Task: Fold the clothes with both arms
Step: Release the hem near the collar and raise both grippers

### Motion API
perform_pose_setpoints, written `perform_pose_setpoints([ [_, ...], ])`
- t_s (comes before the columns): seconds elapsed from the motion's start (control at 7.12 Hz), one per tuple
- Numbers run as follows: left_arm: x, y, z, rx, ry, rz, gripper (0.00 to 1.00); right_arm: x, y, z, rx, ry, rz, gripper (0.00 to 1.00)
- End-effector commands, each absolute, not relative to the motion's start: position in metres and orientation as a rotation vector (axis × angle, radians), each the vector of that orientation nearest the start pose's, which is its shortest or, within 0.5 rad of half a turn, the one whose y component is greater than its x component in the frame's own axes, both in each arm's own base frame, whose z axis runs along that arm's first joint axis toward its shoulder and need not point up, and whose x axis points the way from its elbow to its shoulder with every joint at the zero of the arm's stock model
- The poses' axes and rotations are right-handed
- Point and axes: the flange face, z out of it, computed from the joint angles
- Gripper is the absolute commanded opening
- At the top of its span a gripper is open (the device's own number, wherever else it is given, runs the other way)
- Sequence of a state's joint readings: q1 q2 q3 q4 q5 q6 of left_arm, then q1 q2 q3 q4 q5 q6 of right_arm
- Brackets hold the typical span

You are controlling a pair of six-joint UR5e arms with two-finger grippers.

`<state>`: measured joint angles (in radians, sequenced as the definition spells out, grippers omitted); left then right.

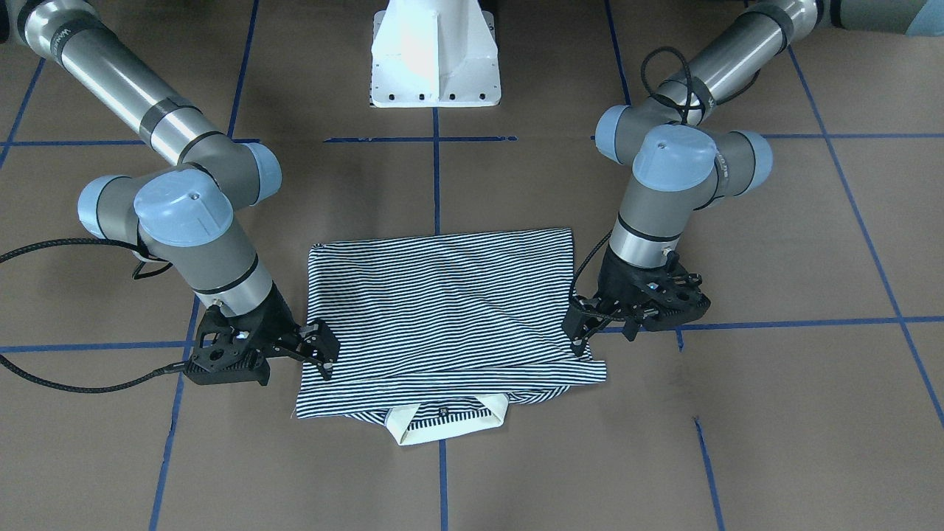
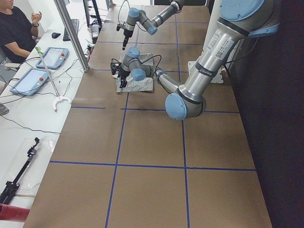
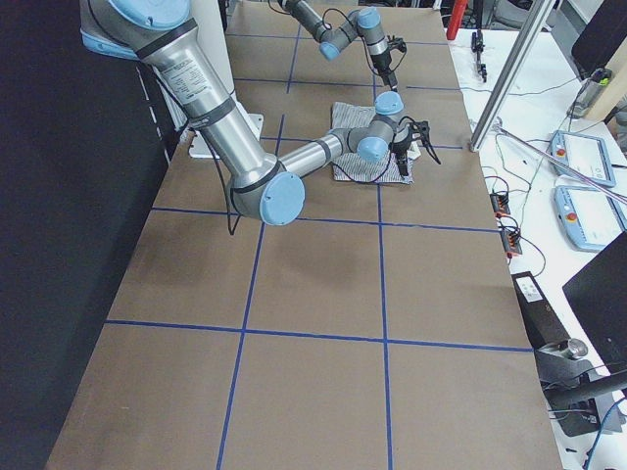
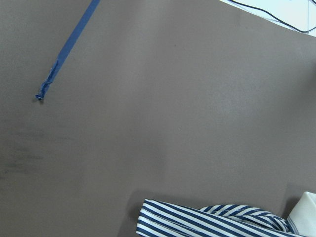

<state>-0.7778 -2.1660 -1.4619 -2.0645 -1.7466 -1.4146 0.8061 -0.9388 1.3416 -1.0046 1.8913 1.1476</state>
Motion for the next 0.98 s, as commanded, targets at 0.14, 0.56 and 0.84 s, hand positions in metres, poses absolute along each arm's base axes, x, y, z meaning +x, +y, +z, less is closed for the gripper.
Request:
perform_pose_setpoints([
  [0.14,0.409,-0.558,0.270,0.303,0.989,-0.485,1.00,-0.446,-0.495,0.339,0.118,-0.976,0.289,1.00],
  [0.56,0.407,-0.554,0.270,0.290,0.999,-0.512,1.00,-0.483,-0.452,0.345,0.095,-0.921,0.262,1.00],
  [0.84,0.408,-0.553,0.270,0.287,1.000,-0.514,1.00,-0.495,-0.441,0.346,0.086,-0.916,0.242,0.99],
])
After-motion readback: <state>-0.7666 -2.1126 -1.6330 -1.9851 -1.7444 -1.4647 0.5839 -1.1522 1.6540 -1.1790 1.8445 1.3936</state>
